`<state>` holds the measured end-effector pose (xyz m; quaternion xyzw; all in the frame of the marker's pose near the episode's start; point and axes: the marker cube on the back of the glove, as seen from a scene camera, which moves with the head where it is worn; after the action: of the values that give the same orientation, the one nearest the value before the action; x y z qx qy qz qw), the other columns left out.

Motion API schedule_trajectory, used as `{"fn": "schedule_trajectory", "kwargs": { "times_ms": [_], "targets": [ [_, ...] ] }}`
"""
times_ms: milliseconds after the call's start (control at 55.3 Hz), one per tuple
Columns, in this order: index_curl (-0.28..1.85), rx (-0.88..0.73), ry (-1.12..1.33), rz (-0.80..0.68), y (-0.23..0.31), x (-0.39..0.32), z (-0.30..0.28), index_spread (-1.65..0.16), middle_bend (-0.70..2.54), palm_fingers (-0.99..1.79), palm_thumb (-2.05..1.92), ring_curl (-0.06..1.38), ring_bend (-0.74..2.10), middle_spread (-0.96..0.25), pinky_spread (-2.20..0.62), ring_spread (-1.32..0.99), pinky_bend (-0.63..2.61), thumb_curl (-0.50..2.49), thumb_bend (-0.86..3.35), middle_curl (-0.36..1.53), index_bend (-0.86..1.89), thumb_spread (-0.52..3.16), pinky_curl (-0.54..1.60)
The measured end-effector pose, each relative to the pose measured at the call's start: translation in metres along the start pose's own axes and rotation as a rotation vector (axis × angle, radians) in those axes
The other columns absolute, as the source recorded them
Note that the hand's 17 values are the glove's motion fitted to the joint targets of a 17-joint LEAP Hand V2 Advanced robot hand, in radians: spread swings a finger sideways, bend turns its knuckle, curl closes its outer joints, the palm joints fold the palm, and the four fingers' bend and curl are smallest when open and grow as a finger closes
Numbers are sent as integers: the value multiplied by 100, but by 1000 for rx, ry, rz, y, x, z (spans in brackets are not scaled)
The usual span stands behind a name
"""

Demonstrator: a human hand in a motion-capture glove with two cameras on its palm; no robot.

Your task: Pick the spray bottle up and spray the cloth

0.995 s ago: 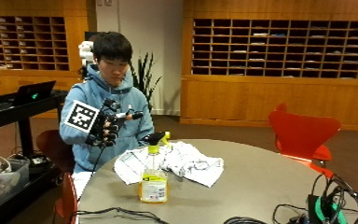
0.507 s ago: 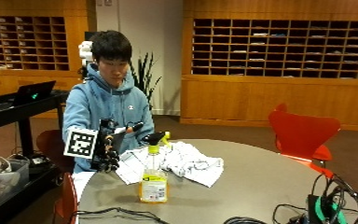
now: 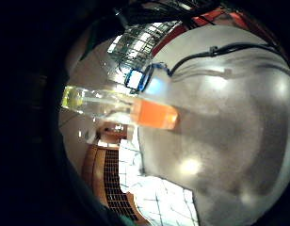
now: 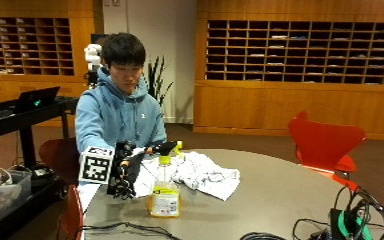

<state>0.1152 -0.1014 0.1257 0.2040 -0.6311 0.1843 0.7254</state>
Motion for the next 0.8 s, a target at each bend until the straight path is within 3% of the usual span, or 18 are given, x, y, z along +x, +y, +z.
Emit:
{"fn": "schedule_trajectory", "kwargs": {
  "times_ms": [452,796],
  "targets": [
    [13,-20,-7,37,-11,9,26,-21,28,7,70,31,53,11,24,13,70,37,-3,35,10,86,36],
    [15,3,-10,38,-18,8,40,-22,33,22,73,32,57,3,24,6,61,37,-3,36,11,84,34]
  ]
}}
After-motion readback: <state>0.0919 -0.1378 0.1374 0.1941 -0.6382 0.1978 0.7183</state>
